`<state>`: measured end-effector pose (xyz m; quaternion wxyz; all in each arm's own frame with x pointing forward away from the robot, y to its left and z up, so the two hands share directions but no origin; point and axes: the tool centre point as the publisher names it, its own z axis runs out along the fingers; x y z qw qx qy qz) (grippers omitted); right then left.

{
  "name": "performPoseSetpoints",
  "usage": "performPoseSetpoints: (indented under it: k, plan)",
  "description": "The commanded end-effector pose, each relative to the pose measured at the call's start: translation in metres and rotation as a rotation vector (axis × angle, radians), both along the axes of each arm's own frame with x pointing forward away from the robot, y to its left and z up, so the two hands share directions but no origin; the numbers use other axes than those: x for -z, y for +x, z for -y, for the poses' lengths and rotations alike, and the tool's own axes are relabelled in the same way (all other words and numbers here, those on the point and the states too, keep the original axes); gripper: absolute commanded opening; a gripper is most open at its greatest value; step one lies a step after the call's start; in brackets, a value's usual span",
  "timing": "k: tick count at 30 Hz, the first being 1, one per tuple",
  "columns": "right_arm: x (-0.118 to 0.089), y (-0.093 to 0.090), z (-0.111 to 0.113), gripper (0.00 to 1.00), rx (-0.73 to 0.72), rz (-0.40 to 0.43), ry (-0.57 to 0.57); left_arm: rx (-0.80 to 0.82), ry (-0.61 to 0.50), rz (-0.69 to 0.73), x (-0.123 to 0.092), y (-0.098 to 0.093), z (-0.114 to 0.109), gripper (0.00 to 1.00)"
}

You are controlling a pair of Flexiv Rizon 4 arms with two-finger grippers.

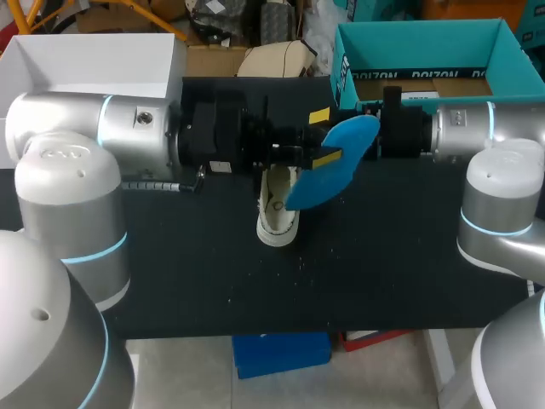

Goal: Take the shoe out of the shoebox, open the shoe tongue, remove and reinsert the insole, then place the shoe into the shoebox

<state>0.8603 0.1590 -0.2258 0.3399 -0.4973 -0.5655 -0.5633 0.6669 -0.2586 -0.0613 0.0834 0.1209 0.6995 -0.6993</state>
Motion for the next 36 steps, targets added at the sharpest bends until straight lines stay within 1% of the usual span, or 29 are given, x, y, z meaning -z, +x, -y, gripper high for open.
performPoseSetpoints:
  k: [1, 2, 3, 4, 5, 7, 8, 10, 11, 12, 14, 15, 31, 32, 33, 34, 35, 36]
  plan:
    - [0.001, 0.000, -0.002, 1.00, 0.003, 0.000, 0.000, -0.011, 0.005, 0.001, 0.000, -0.005, -0.002, 0.00]
    - [0.001, 0.000, -0.002, 1.00, 0.003, 0.000, 0.000, -0.011, 0.005, 0.001, 0.000, -0.005, -0.002, 0.00]
    - [0.001, 0.000, -0.002, 1.00, 0.003, 0.000, 0.000, -0.011, 0.012, 0.067, 0.003, -0.009, -0.002, 0.00]
    - [0.001, 0.000, -0.002, 1.00, 0.003, 0.000, 0.000, 0.003, -0.014, 0.156, 0.013, -0.017, -0.002, 0.00]
    - [0.001, 0.000, -0.002, 1.00, 0.003, 0.000, 0.000, 0.012, -0.007, 0.190, 0.020, -0.022, -0.002, 0.00]
    - [0.001, 0.000, -0.002, 1.00, 0.003, 0.000, 0.000, 0.021, 0.012, 0.290, 0.040, -0.030, -0.002, 0.00]
    - [0.001, 0.000, -0.002, 1.00, 0.003, 0.000, 0.000, 0.011, 0.057, 0.348, 0.050, -0.033, -0.002, 0.00]
    - [0.001, 0.000, -0.002, 1.00, 0.003, 0.000, 0.000, 0.012, 0.048, 0.413, 0.068, -0.036, -0.002, 0.00]
    - [0.001, 0.000, -0.002, 1.00, 0.003, 0.000, 0.000, 0.006, 0.072, 0.488, 0.075, -0.037, -0.001, 0.00]
    - [0.001, 0.000, -0.002, 1.00, 0.003, 0.000, 0.000, 0.016, 0.013, 0.500, 0.081, -0.039, -0.002, 0.00]
    - [0.001, 0.000, -0.002, 1.00, 0.003, 0.000, 0.000, 0.014, -0.017, 0.614, 0.096, -0.042, -0.007, 0.00]
    - [0.001, 0.000, -0.002, 1.00, 0.003, 0.000, 0.000, 0.013, -0.028, 0.616, 0.103, -0.043, -0.010, 0.00]
    - [0.001, 0.000, -0.002, 1.00, 0.003, 0.000, 0.000, 0.013, -0.028, 0.616, 0.103, -0.043, -0.010, 0.00]
    - [0.001, 0.000, -0.002, 1.00, 0.003, 0.000, 0.000, 0.008, -0.041, 0.648, 0.113, -0.043, -0.008, 0.00]
    - [0.001, 0.000, -0.002, 1.00, 0.003, 0.000, 0.000, -0.002, -0.055, 0.658, 0.118, -0.044, -0.007, 0.00]
    - [0.001, 0.000, -0.002, 1.00, 0.003, 0.000, 0.000, -0.009, -0.026, 0.735, 0.125, -0.047, -0.006, 0.00]
    - [0.001, 0.000, -0.002, 1.00, 0.003, 0.000, 0.000, -0.004, -0.020, 0.754, 0.129, -0.048, -0.006, 0.00]
    - [0.001, 0.000, -0.002, 1.00, 0.003, 0.000, 0.000, -0.013, -0.011, 0.820, 0.137, -0.048, -0.007, 0.00]
